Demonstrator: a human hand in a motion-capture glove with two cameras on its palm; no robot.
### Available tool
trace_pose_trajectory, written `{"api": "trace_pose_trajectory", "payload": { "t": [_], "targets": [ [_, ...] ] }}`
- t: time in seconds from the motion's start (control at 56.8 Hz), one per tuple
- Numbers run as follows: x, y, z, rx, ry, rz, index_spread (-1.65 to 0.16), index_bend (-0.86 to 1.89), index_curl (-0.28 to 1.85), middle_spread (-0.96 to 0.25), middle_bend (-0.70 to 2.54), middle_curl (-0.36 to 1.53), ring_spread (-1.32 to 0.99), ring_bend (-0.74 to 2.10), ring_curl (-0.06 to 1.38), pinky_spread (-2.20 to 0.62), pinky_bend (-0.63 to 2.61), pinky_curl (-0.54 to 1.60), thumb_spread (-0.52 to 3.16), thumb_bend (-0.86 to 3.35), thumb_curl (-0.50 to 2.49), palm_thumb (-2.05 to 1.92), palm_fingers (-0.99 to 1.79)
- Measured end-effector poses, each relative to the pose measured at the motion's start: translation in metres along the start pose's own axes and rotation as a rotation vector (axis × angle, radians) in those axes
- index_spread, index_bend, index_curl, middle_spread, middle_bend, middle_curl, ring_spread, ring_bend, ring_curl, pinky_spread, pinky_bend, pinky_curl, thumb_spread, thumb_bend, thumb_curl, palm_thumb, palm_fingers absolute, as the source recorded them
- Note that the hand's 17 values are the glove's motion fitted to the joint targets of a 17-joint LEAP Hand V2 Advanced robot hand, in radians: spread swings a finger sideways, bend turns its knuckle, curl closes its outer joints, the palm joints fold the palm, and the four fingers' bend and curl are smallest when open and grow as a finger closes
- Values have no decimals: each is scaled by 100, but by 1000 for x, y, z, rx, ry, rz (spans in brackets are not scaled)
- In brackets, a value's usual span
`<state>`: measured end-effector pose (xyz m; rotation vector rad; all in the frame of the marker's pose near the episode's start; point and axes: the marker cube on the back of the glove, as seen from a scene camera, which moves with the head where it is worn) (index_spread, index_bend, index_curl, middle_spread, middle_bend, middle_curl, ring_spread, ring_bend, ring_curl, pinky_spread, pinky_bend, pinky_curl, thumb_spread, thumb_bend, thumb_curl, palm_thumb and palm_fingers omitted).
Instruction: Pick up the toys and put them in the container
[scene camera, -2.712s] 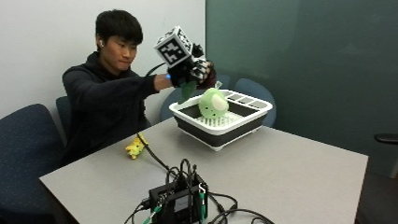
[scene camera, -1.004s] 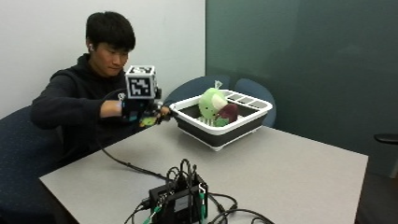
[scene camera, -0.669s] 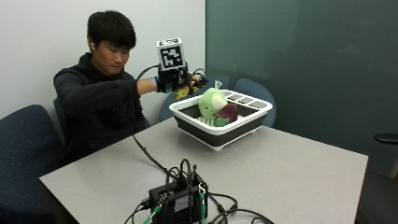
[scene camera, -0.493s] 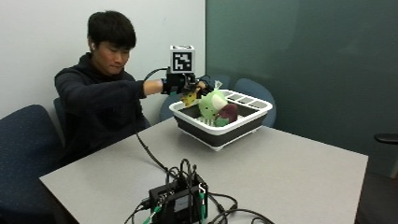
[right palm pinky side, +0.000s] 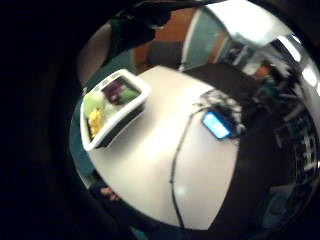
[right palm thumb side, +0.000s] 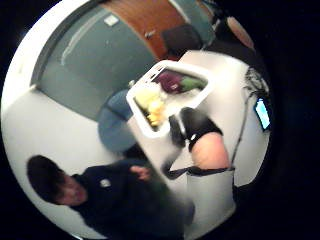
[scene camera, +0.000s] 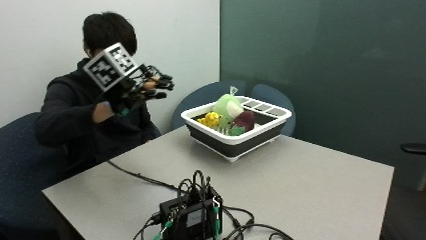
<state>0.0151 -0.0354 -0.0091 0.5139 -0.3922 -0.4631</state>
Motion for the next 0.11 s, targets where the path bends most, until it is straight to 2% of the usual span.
{"api": "trace_pose_trajectory", "payload": {
  "t": [0.053,0.106],
  "targets": [
    [37,7,-3,123,162,57,-27,38,52,-2,17,30,-8,24,22,2,50,36,138,2,42,28,9],
    [47,11,-3,155,206,67,-26,41,53,-3,18,31,-10,26,23,2,48,35,143,3,41,30,14]
  ]
}}
